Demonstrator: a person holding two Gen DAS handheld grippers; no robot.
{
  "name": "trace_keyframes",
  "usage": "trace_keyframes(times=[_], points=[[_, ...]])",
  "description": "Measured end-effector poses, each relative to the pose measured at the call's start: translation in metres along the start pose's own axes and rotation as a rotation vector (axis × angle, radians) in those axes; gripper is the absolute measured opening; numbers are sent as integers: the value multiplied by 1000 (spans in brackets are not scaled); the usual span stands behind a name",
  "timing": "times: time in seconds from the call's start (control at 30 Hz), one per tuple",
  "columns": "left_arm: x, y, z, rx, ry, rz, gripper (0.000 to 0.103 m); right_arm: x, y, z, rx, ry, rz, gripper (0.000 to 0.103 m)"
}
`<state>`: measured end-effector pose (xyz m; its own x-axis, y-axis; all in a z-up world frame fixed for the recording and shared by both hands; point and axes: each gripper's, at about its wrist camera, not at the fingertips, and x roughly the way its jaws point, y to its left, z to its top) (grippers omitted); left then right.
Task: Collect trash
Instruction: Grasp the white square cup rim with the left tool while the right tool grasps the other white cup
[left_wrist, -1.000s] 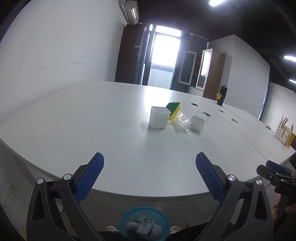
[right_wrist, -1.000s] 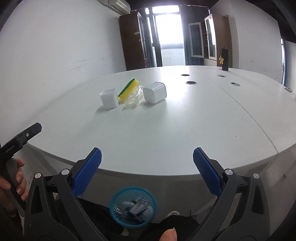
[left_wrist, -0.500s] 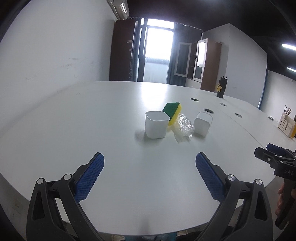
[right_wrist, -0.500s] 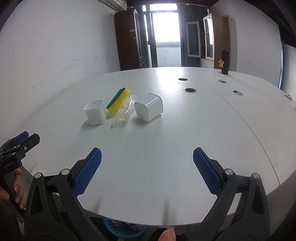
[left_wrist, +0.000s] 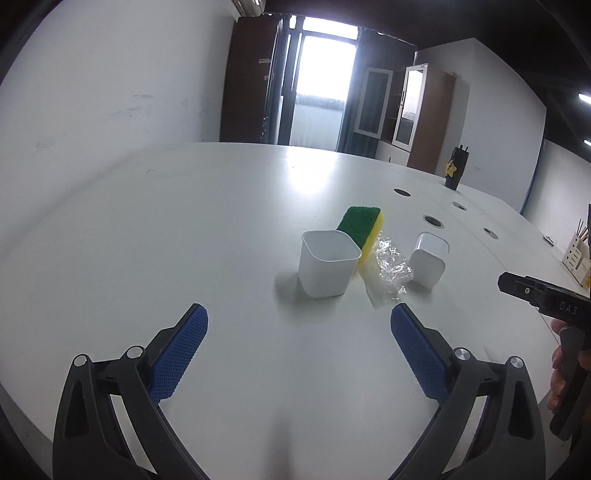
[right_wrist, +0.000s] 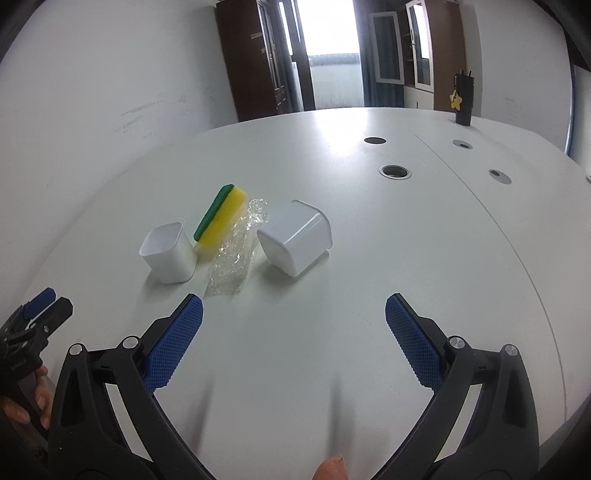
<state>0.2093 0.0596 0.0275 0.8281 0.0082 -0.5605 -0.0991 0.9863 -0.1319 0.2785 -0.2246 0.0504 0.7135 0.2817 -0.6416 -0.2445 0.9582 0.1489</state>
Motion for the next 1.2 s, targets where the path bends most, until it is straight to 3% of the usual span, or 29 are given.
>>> trace_keyframes(times=[0.3,0.6,0.67,0.73,0.87,0.93,1.07,1.17,1.2], points=[[48,-5,34,13,62,6,97,55,9,49,109,81,-61,95],[100,-7,53,27,131,9,96,111,16,75,82,161,-172,95],[111,-4,58,4,134,26,94,123,18,81,79,189,-167,95],[119,4,63,-59,136,46,84,137,19,84,78,224,-168,94],[146,15,60,-168,255,-22,80,156,12,81,111,289,-175,93],[154,12,56,-166,279,-21,68,162,7,78,122,305,-172,81],[158,6,47,-132,296,-28,47,163,3,76,119,313,-162,79],[158,5,42,-123,320,-52,5,158,2,75,111,315,-148,78],[157,4,41,-110,325,-56,4,157,1,74,110,314,-138,78]])
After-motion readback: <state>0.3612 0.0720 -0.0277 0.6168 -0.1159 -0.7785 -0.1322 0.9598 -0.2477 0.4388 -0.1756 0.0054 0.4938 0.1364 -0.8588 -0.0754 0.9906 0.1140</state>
